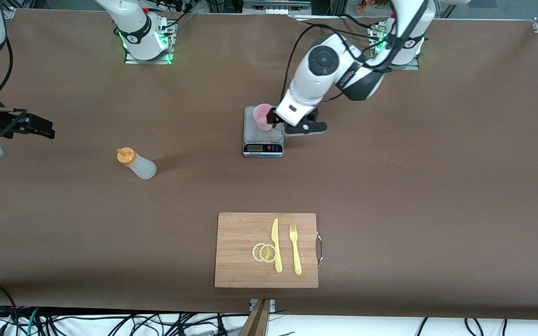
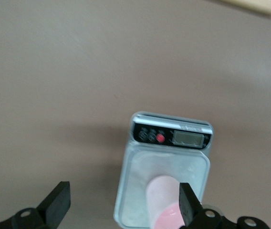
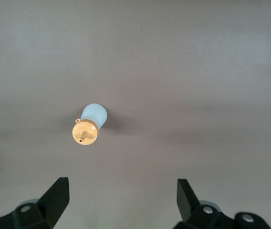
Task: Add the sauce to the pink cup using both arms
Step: 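Set the pink cup on the scale and open the left gripper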
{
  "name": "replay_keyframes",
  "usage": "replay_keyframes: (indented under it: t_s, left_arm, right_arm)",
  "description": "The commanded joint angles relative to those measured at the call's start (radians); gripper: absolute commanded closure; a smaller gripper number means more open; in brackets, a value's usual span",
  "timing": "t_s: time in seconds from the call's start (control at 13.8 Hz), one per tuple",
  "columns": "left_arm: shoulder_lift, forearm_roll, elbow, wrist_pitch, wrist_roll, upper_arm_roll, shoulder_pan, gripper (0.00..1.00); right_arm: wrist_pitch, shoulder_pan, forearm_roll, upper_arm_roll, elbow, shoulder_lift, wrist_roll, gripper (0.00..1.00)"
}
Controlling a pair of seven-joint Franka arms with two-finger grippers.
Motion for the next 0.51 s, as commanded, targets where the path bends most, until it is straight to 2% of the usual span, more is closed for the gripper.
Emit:
replay_keyframes:
  t_s: [0.0, 0.14, 0.43]
  left_arm:
    - [-0.111, -0.006, -0.021, -0.099, 0.102, -0.011, 0.114, 0.0]
    - [-0.161, -0.008, -0.018, -0.167, 0.156, -0.014, 0.205, 0.0]
    - [-0.249, -0.006, 0.0, -0.338, 0.421, 0.0, 0.334, 0.0]
  right_arm:
    - [0.006, -0.008, 0.014, 0.003, -0.006, -0.005, -0.01, 0.0]
    - [0.006, -0.008, 0.014, 0.003, -0.006, -0.005, -0.01, 0.0]
    - [0.006, -0.008, 0.013, 0.003, -0.006, -0.005, -0.01, 0.0]
